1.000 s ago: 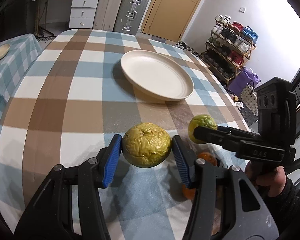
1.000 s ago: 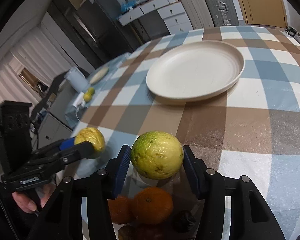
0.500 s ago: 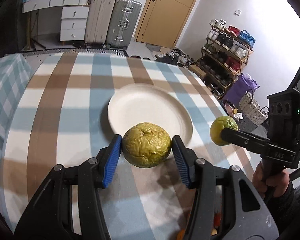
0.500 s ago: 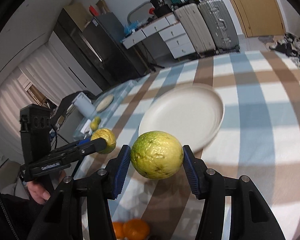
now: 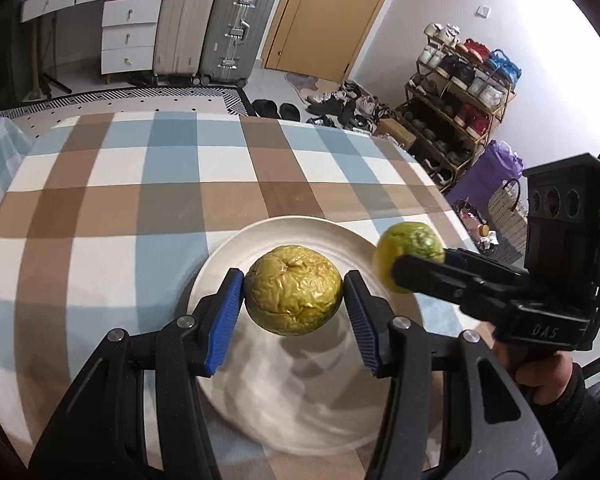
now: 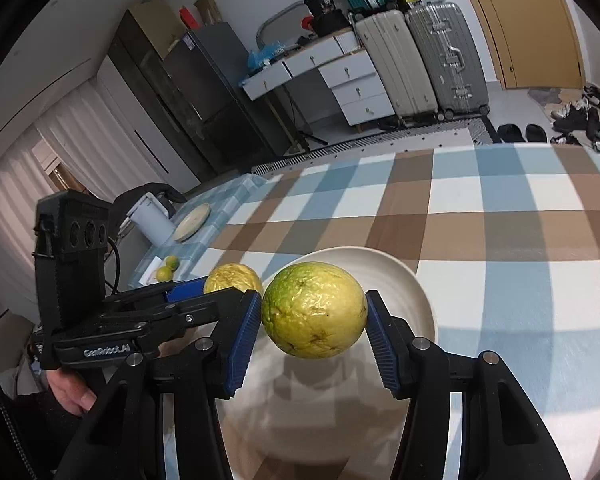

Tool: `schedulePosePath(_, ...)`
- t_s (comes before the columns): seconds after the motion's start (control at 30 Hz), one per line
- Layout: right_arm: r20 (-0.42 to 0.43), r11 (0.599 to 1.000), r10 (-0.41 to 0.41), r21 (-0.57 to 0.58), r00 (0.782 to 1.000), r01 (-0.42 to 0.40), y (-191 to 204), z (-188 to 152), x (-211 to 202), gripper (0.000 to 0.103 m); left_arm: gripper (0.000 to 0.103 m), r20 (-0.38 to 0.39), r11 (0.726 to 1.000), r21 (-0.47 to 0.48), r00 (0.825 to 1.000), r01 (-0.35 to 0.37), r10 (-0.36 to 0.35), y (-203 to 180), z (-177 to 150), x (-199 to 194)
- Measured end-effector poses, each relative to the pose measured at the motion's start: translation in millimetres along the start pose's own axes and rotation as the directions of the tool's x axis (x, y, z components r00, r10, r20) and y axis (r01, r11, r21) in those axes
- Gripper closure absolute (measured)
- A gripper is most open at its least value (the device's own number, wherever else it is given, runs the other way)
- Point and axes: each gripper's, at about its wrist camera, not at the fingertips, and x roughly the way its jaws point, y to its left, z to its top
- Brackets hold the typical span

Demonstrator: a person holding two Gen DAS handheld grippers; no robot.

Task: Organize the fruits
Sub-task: 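Carry both fruits onto the white plate and open both tools, then withdraw both tools from the plate back toward the fruit cluster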

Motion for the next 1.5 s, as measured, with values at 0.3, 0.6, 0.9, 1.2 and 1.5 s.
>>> schedulePosePath(0.3,-0.070,1.000,0.003,0.026,0.998,-0.001,-24.2,7.7,48.8,0.050,0.054,-0.045,1.000,-0.013,0.999,-0.006,0.005,13.8,10.6,47.3)
schedulePosePath(0.6,-0.095,0.999,-0.029,0.030,0.995,0.032,-31.8,12.5,64.6,0.049,0.062,-0.039,1.000,-0.010,0.999,-0.003,0.002,17.4,15.2,59.5)
schedulePosePath(0.9,0.000,0.999,-0.050,-0.006,0.999,0.050,-19.6,16.0,40.0,0.021,0.046,-0.018,1.000,-0.014,1.000,0.005,-0.006,12.3,15.3,35.4)
schedulePosePath(1.2,0.123,0.996,-0.079,-0.042,0.989,0.085,11.9,5.0,-34.1,0.002,0.020,0.112,0.995,0.008,0.989,-0.096,0.094,-13.0,-5.7,-44.8)
schedulePosePath(1.5,0.290,0.985,-0.092,-0.113,0.952,0.130,61.8,-48.4,-120.9,0.000,0.000,0.227,0.978,0.029,0.954,-0.206,0.195,-55.0,-58.1,-129.8)
